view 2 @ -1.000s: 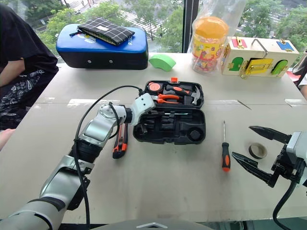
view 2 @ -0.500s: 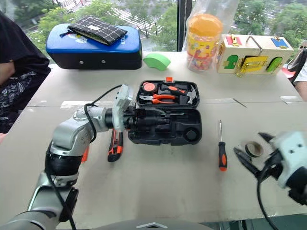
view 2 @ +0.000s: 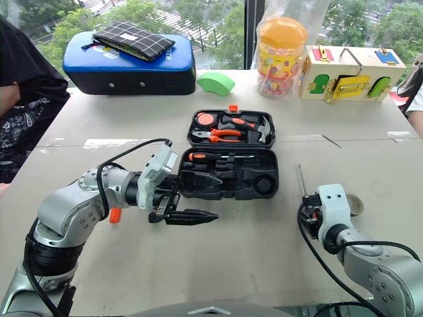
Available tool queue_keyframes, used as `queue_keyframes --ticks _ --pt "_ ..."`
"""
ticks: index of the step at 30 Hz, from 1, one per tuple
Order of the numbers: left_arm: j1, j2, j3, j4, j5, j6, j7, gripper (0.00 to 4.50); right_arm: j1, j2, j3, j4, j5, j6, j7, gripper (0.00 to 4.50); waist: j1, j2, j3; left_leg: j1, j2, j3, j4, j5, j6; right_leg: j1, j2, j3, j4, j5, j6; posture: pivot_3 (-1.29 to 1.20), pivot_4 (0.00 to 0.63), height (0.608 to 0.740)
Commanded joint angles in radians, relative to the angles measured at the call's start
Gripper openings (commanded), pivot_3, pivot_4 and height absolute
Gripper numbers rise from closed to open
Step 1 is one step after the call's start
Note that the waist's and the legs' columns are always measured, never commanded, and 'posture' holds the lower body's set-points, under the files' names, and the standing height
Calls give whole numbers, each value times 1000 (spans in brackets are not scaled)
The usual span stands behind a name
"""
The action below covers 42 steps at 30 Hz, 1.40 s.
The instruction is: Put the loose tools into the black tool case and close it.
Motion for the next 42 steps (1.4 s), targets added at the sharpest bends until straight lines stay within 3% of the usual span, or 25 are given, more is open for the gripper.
queue_keyframes --ticks 1,4,6,11,17,21,29,41,42 --pt "13 13 26 -24 0 -55 9 4500 -37 -33 -33 -37 -29 50 22 734 0 1 0 0 0 0 0 0 0 0 0 0 0 0 0 0 150 740" --pt "93 -25 65 -6 33 -190 20 4500 -88 -212 -71 -42 -43 -34 158 734 -1 5 2 0 0 0 0 -1 1 0 0 0 0 0 0 0 150 740" --pt "145 -17 119 19 -19 -184 0 4500 -151 -342 -65 1 -48 -167 314 734 -5 6 4 0 -1 3 0 -2 4 0 0 1 -2 0 0 0 150 740" --pt "261 -22 279 39 -98 -203 25 4500 -408 -501 177 248 -160 -473 641 734 -12 1 4 2 5 3 -1 -2 4 0 4 -1 -2 0 0 0 150 740" --pt "473 15 443 -12 -84 -259 22 4500 -736 -422 570 671 -428 -859 1003 734 -24 0 6 1 5 4 -2 2 3 -1 3 0 -5 0 0 0 150 740" --pt "560 17 515 -73 -105 -263 59 4500 -857 -323 692 922 -553 -1045 1148 734 -19 -2 6 0 5 4 -4 1 3 0 2 -1 -10 1 -1 0 150 740" --pt "703 -20 583 -189 -127 -274 144 4500 -971 -214 782 1215 -704 -1249 1346 734 -28 -2 5 1 4 4 -5 -1 -1 0 1 -1 -10 1 -2 0 150 740" --pt "743 -8 581 -228 -146 -274 209 4500 -1090 -36 768 1464 -793 -1244 1437 734 -54 -2 5 4 5 4 -8 0 -4 0 2 -1 -8 2 -3 0 150 740" --pt "744 -7 580 -226 -146 -276 209 4500 -1087 -36 768 1464 -795 -1241 1458 1234 -55 -2 5 4 5 4 -8 0 -4 0 2 -1 -7 2 -3 0 150 740"
